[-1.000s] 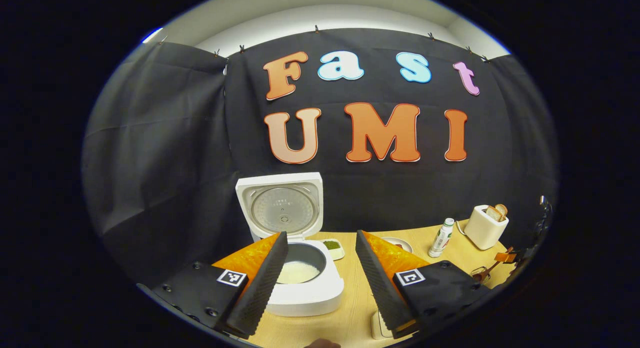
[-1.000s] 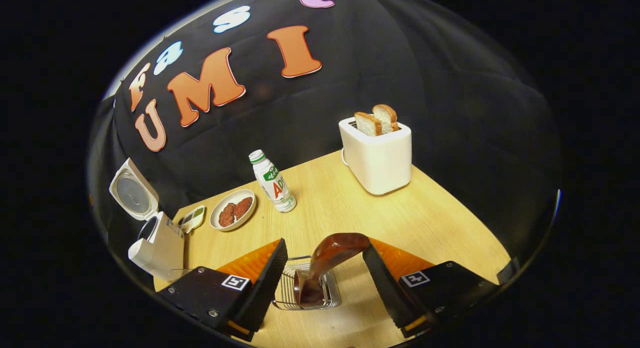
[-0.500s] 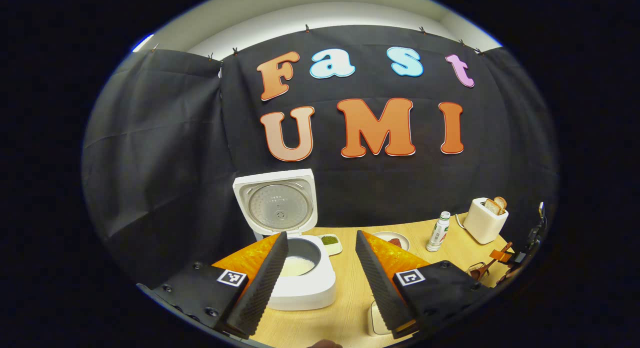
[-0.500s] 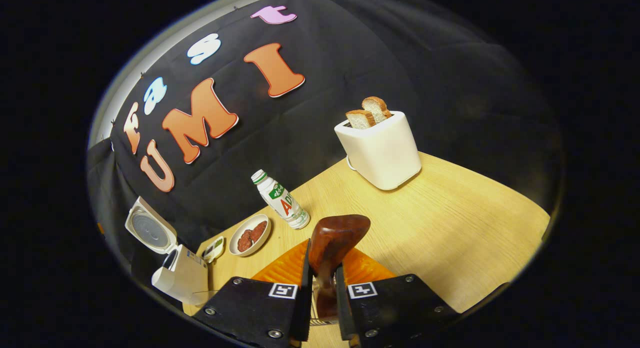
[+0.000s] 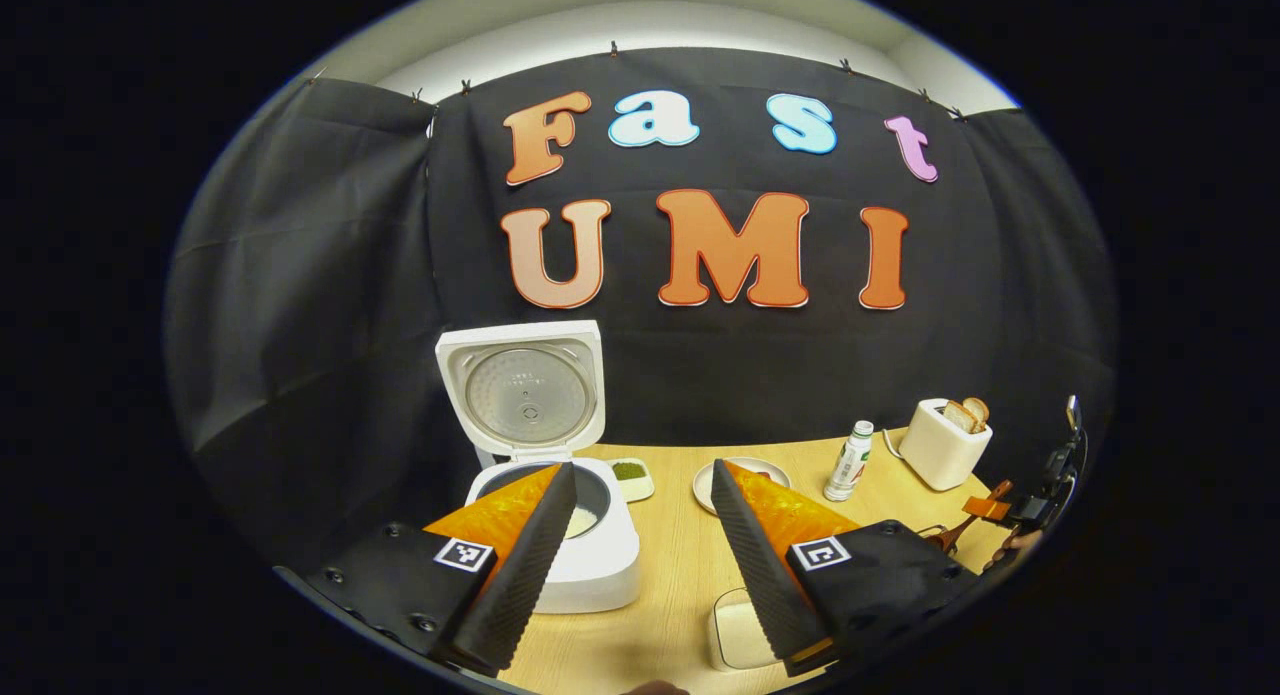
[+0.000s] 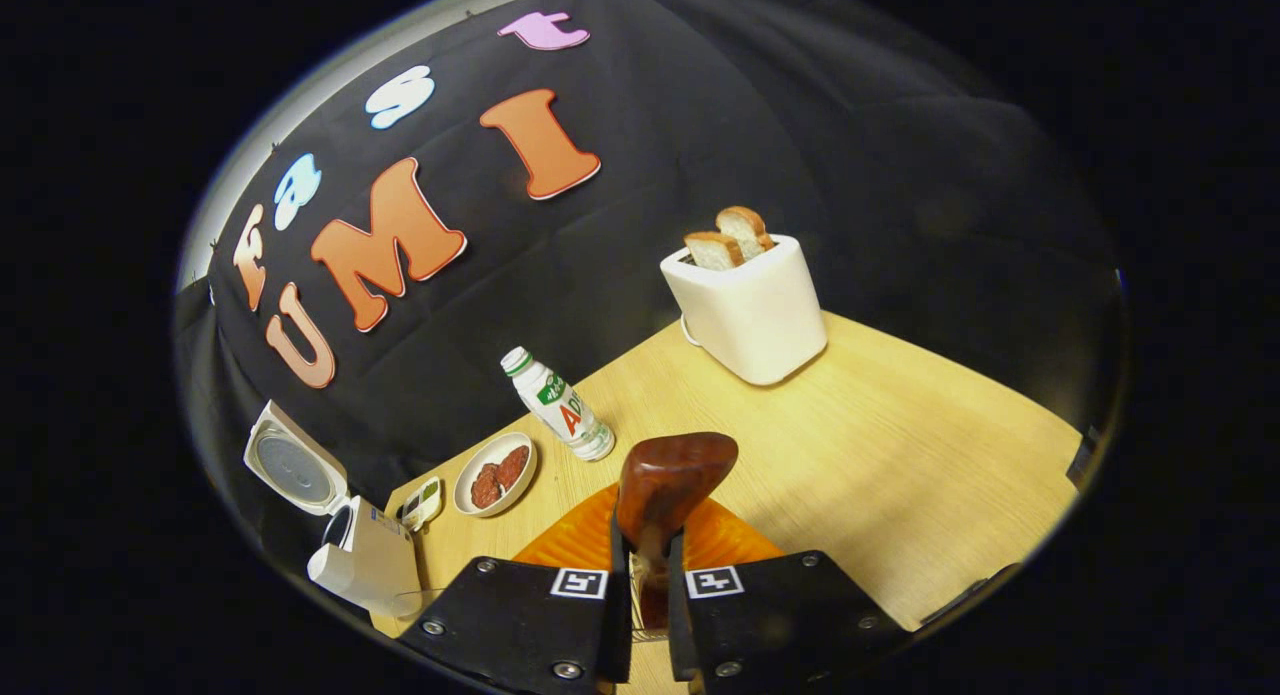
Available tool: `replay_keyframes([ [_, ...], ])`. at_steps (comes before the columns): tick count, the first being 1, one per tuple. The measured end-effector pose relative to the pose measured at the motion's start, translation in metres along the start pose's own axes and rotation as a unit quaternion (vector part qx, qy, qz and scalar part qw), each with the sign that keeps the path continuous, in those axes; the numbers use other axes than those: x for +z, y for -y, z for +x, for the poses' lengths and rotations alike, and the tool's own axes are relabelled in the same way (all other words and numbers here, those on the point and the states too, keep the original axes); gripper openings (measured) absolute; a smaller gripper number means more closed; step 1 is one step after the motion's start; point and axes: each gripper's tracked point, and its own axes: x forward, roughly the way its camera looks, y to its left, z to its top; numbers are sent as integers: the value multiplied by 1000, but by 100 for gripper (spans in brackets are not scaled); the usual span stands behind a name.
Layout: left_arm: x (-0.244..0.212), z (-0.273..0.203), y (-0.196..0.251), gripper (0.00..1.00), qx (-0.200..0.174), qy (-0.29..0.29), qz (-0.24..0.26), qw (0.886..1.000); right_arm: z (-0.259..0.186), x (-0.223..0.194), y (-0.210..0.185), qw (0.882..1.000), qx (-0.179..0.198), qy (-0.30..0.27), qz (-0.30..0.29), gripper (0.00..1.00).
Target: Close the left gripper, press the button to open the rice cooker; take a wooden spoon from the chopstick holder with the right hand, scoop a spoonful of rice and pour it into the rice cooker, then put the wooden spoon back into the chopstick holder.
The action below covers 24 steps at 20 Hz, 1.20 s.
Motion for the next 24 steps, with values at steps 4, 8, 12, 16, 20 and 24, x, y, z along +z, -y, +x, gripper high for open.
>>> replay_keyframes([
  [4,-2,7,-12,92,-10,2,-9,1000,-33,35,-30,999,8,41,-18,14],
  [8,-8,11,-19,92,-21,4,-12,1000,-67,35,-89,996,60,38,-49,14],
  [12,-17,11,-29,92,-28,-6,-16,999,-87,16,-164,987,131,28,-90,14],
  [16,-25,5,-43,93,-22,-10,-21,1000,-86,-23,-207,977,161,3,-141,14],
  [20,-38,-3,-68,93,-3,-23,-25,999,-75,-67,-218,961,156,-24,-225,14],
  [24,-49,-11,-94,92,20,-33,-32,999,-64,-96,-216,935,134,-21,-327,14],
])
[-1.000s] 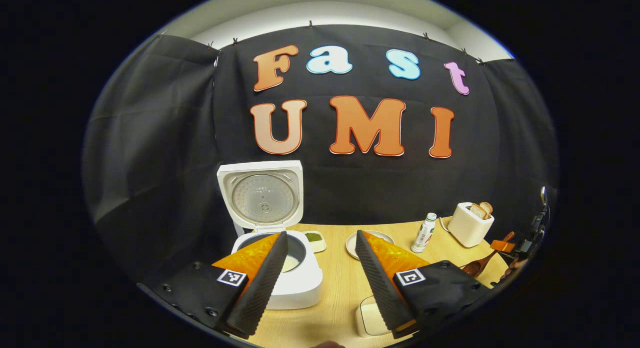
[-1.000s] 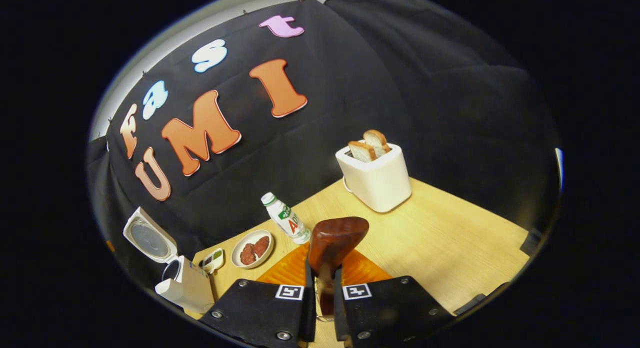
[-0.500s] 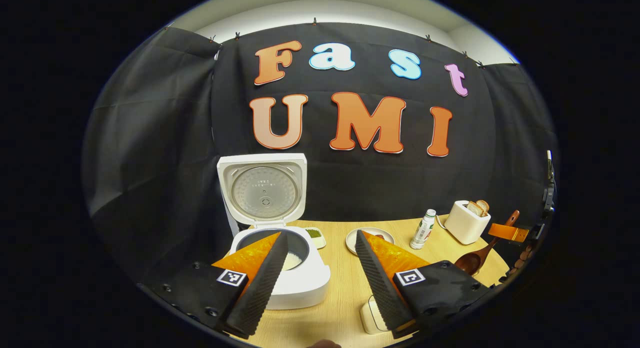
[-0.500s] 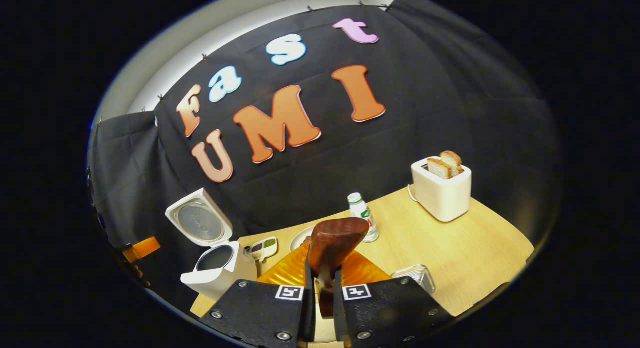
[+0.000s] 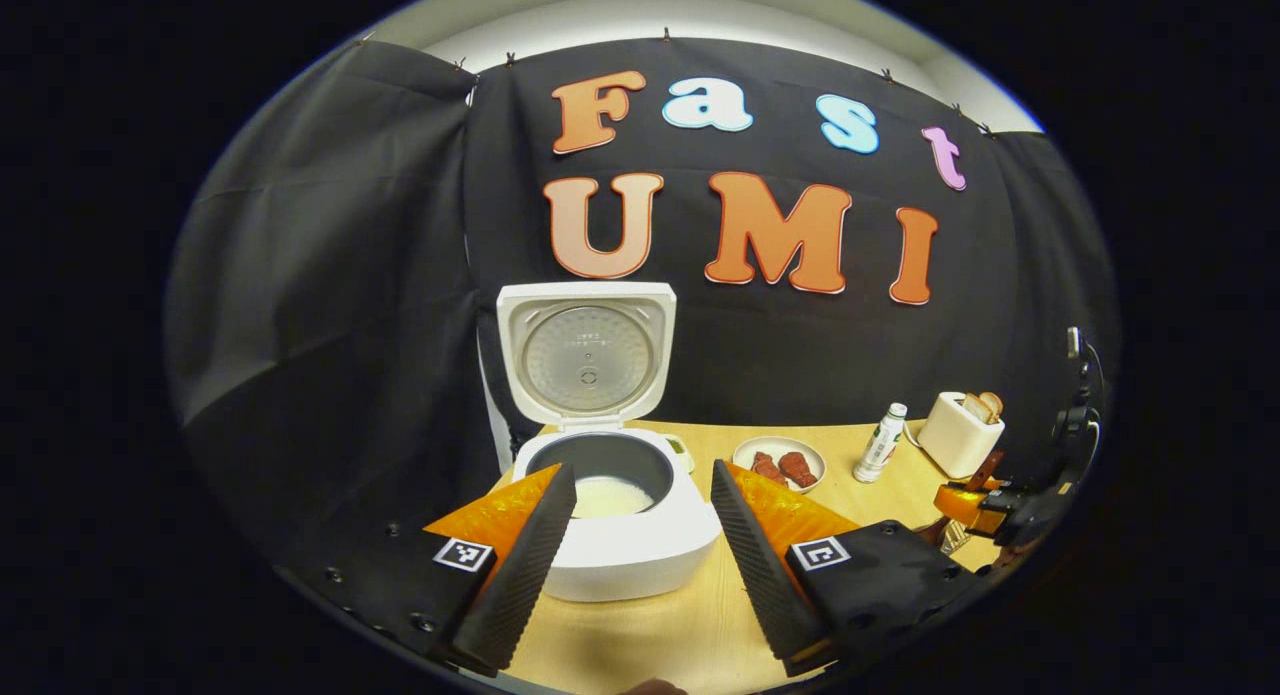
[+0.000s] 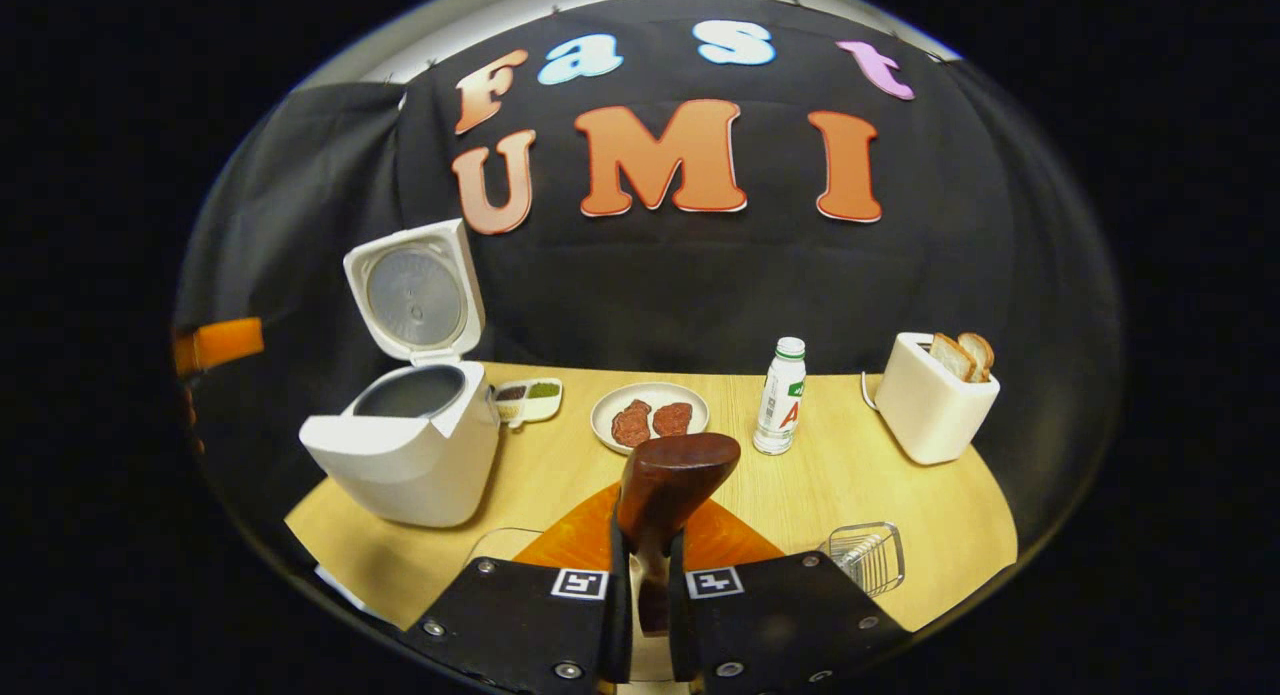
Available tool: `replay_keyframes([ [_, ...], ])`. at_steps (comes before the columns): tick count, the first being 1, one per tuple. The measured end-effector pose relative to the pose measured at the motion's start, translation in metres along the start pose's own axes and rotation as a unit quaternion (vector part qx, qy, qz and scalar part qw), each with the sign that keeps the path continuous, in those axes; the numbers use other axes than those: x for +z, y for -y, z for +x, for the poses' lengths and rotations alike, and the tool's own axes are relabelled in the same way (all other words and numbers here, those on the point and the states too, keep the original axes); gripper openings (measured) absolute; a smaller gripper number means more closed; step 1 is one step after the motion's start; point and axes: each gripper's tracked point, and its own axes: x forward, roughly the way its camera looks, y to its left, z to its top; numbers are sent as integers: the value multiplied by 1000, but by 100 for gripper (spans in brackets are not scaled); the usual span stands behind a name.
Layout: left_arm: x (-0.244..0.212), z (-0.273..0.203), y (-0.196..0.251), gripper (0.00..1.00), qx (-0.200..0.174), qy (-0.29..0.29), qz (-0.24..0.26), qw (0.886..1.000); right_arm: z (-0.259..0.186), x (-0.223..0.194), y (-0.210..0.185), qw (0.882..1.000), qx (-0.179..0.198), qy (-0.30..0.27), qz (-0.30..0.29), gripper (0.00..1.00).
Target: Close the left gripper, press the button to open the rice cooker; take a wooden spoon from the chopstick holder with the right hand, scoop a spoonful of rice and pour it into the rice cooker, then put the wooden spoon back into the chopstick holder.
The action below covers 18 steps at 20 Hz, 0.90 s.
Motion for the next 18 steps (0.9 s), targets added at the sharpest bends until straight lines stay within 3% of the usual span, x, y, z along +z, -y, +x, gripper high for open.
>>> replay_keyframes([
  [7,-9,3,-16,92,16,-14,-13,1000,12,-50,-23,990,2,-20,-141,13],
  [18,-13,19,-5,92,3,-27,0,1000,-2,-100,-52,983,32,-40,-174,13],
])
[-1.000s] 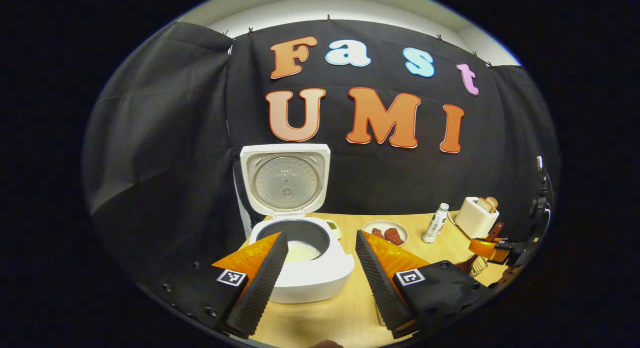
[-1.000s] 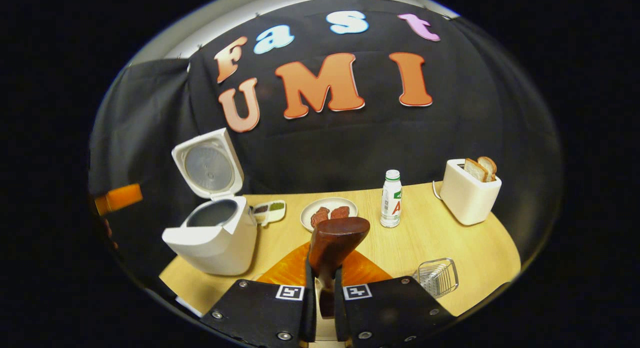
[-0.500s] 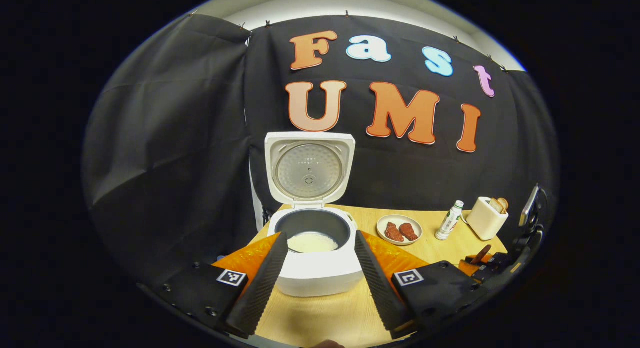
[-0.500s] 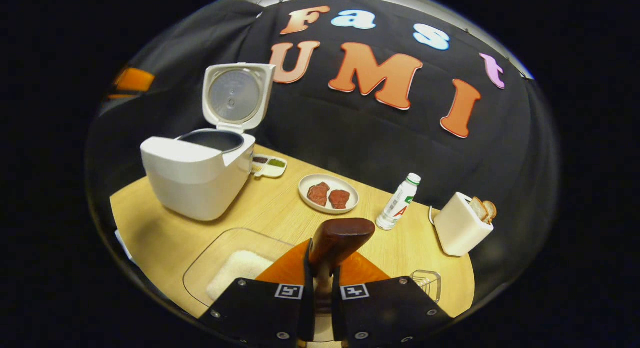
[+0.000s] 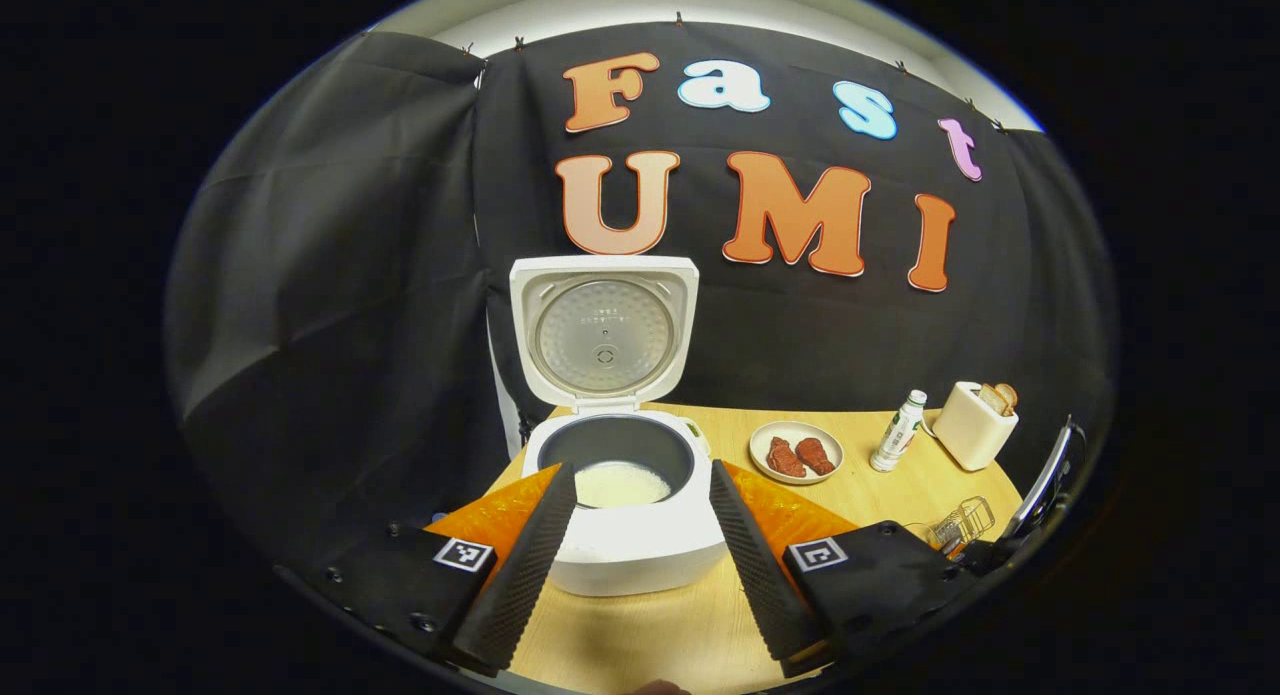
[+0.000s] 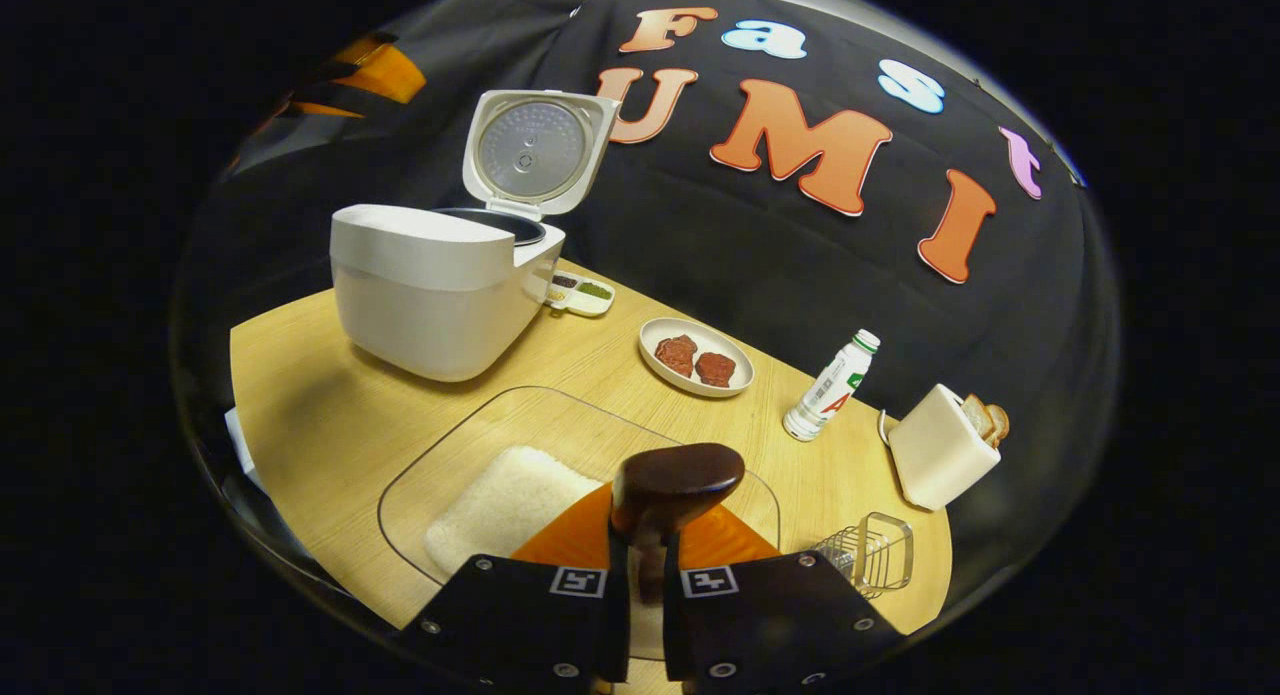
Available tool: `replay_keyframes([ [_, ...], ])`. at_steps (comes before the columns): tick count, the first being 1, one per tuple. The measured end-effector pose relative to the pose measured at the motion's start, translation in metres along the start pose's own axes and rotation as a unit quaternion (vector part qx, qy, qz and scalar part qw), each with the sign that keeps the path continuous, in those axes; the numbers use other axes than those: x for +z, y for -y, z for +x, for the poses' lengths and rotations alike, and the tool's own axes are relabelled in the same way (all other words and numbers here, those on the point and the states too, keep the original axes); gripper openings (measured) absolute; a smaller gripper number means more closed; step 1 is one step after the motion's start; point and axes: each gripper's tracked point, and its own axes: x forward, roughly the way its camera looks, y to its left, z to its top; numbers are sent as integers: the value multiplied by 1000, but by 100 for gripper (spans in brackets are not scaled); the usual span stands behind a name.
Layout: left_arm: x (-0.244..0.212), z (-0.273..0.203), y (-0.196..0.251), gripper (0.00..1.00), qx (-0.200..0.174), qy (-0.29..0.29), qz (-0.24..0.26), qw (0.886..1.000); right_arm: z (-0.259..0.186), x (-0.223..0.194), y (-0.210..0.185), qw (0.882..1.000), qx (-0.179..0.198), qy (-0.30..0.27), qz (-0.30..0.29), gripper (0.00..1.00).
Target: Close the left gripper, press the button to open the rice cooker; take a wooden spoon from the chopstick holder with the right hand, scoop a spoonful of rice and pour it into the rice cooker, then put the wooden spoon back into the chopstick holder.
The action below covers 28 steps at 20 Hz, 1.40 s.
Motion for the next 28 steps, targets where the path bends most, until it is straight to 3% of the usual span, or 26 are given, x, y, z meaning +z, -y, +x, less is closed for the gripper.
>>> replay_keyframes([
  [4,0,3,-2,92,4,-4,6,1000,-2,2,5,997,2,-11,76,13],
  [8,0,3,-5,92,6,-5,8,1000,-2,7,-1,978,28,-28,207,13],
  [12,-1,2,-4,92,4,-6,12,1000,-3,11,-13,967,39,-32,252,13],
  [17,1,3,-8,92,2,-6,20,1000,1,13,-17,943,47,-44,326,13],
  [23,3,1,-19,92,-2,-8,30,1000,3,11,-14,905,48,-59,420,13],
  [26,6,4,-22,92,-9,-5,33,999,4,11,-15,894,45,-60,441,13],
  [28,8,5,-23,92,-15,-3,34,999,4,12,-17,878,49,-62,472,13],
])
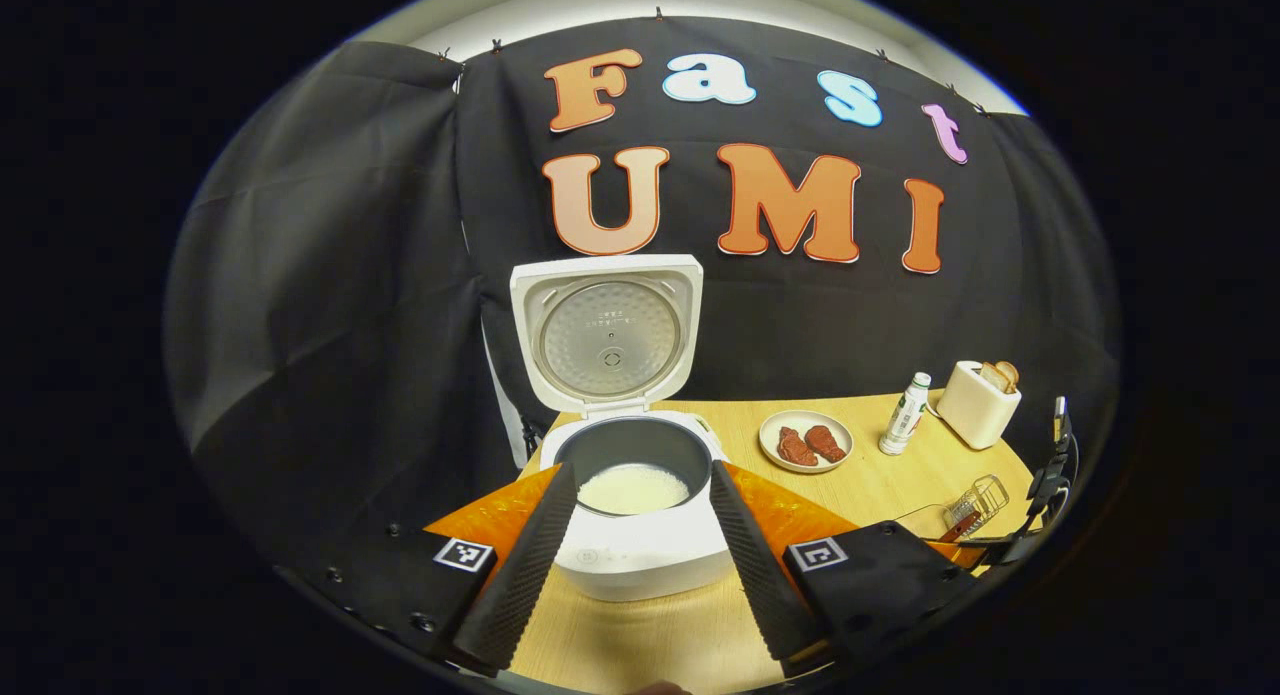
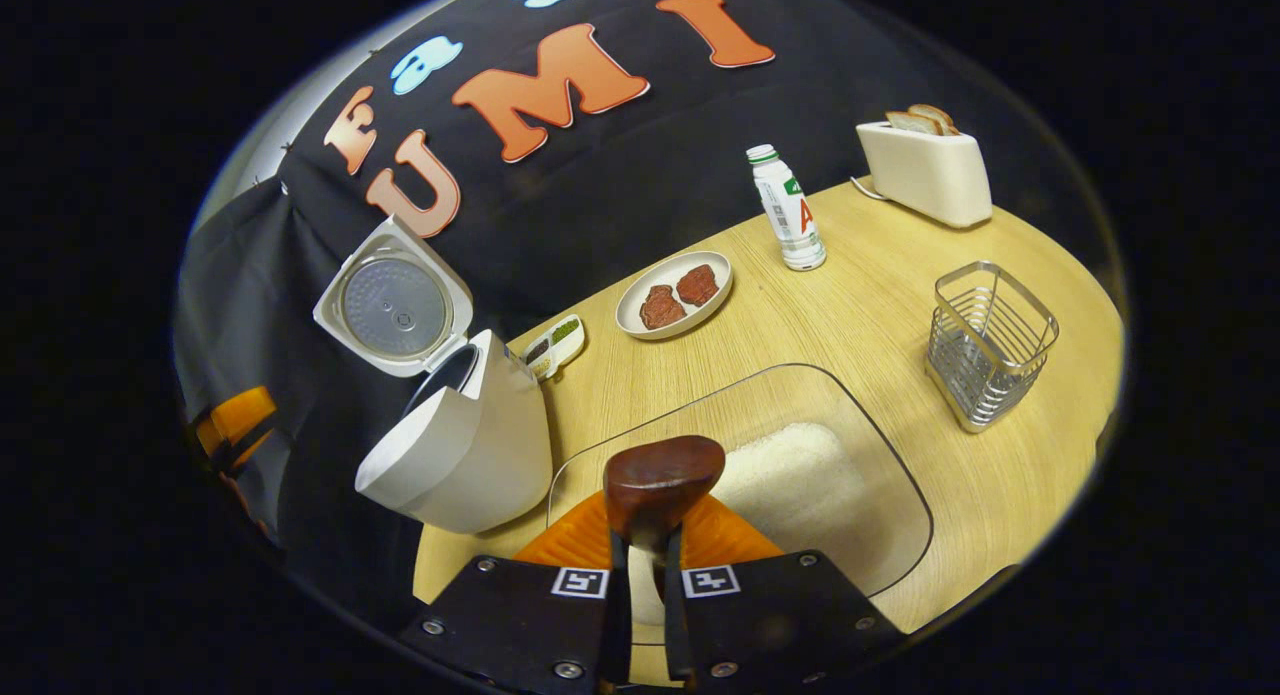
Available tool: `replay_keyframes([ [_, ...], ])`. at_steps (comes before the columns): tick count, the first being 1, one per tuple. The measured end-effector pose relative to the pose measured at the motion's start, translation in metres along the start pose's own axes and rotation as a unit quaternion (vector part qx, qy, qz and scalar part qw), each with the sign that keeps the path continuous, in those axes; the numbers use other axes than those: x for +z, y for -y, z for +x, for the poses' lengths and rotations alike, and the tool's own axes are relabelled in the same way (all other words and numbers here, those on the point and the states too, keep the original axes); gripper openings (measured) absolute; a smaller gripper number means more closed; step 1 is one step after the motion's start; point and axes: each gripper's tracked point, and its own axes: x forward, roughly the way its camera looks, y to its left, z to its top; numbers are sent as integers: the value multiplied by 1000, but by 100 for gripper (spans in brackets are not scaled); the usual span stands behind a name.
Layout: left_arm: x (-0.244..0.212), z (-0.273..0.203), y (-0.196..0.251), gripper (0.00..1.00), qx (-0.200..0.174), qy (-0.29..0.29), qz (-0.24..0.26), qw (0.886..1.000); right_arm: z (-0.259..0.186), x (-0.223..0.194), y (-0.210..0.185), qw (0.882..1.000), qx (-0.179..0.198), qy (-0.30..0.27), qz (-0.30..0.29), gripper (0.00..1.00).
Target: Close the left gripper, press the button to open the rice cooker; take a wooden spoon from the chopstick holder with the right hand, scoop a spoonful of rice and pour it into the rice cooker, then put the wooden spoon back into the chopstick holder.
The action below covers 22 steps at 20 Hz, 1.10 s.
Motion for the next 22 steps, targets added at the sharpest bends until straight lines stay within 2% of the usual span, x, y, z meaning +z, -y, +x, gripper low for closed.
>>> replay_keyframes([
  [4,1,0,-1,92,-9,3,3,1000,3,-4,3,997,15,-15,77,13],
  [7,1,1,-6,92,-10,3,-1,1000,8,-7,8,987,32,-29,156,13],
  [10,-2,-1,-9,92,-6,1,-9,1000,6,-3,15,976,45,-32,209,13],
  [16,-4,-1,-18,92,5,2,-20,1000,-1,23,20,960,84,-16,266,13],
  [22,0,3,-21,92,12,11,-33,999,-12,69,14,943,121,14,310,12],
])
